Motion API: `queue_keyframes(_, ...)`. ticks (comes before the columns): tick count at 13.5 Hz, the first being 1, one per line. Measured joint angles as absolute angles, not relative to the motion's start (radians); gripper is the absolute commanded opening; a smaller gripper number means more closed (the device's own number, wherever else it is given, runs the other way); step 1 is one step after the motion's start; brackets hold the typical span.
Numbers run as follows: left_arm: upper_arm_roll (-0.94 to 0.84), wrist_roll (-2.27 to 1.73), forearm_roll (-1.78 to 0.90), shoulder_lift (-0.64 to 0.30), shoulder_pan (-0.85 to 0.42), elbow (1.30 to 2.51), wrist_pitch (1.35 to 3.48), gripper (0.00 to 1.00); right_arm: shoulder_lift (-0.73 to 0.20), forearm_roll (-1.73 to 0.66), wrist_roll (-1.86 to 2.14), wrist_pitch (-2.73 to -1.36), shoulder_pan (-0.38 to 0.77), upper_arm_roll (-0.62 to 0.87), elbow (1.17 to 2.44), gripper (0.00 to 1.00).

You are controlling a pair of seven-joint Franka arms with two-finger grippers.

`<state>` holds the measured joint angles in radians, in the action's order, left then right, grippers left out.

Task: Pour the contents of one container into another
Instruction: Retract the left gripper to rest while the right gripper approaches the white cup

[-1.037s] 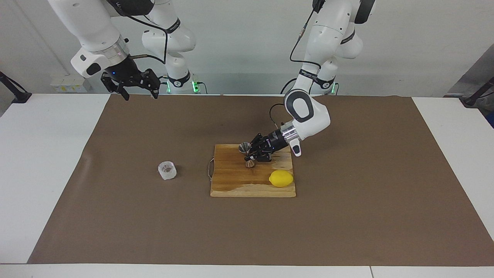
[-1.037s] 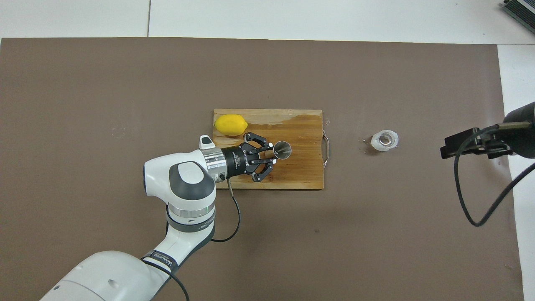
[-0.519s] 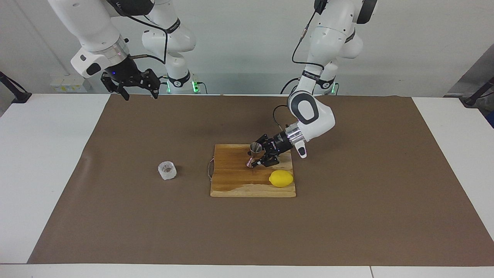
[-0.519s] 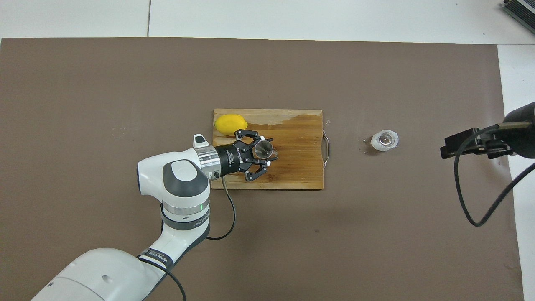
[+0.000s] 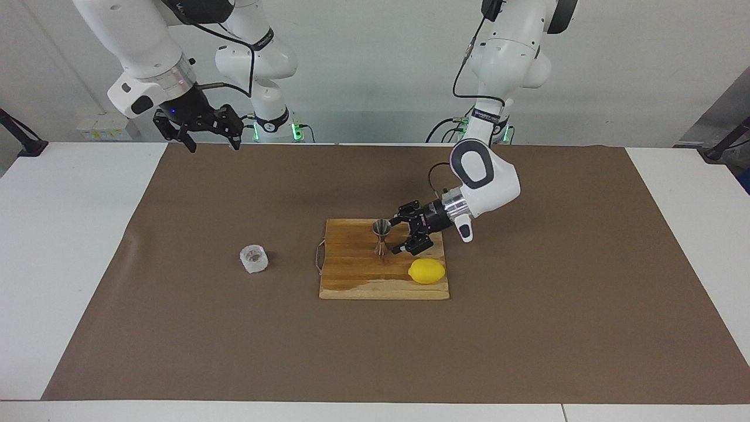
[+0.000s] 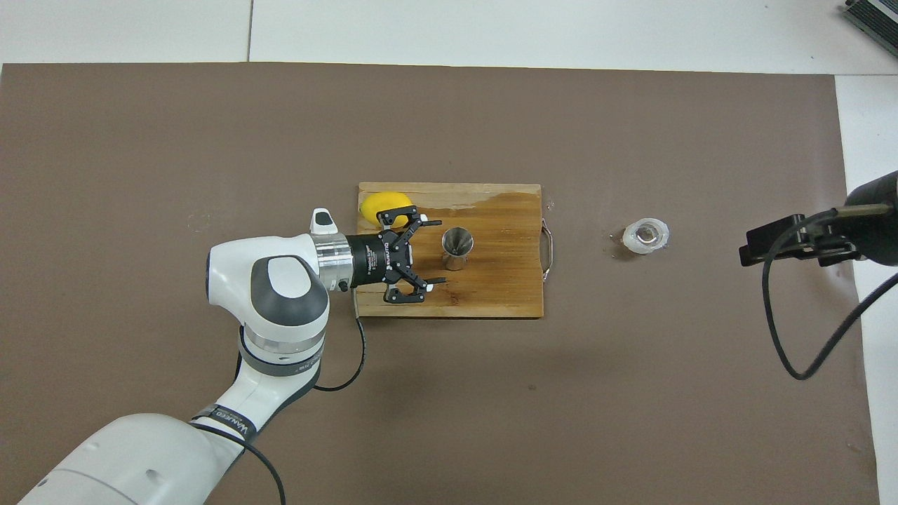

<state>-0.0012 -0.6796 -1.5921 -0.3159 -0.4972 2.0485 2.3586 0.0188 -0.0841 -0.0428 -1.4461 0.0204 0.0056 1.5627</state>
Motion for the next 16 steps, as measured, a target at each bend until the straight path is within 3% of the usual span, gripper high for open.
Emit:
queue_keyframes(10,0.003,-0.68,-0.965,-0.153,-0.403,2.059,2.239,1.0,0.019,-0.083,-0.023,-1.447,-0.036,0.005,1.565,1.0)
queue_keyframes(16,0.006,-0.674,-0.458,-0.094,-0.333,1.995,2.049,1.0,0.036,-0.084,0.481,-1.555,-0.055,0.007,1.644,1.0)
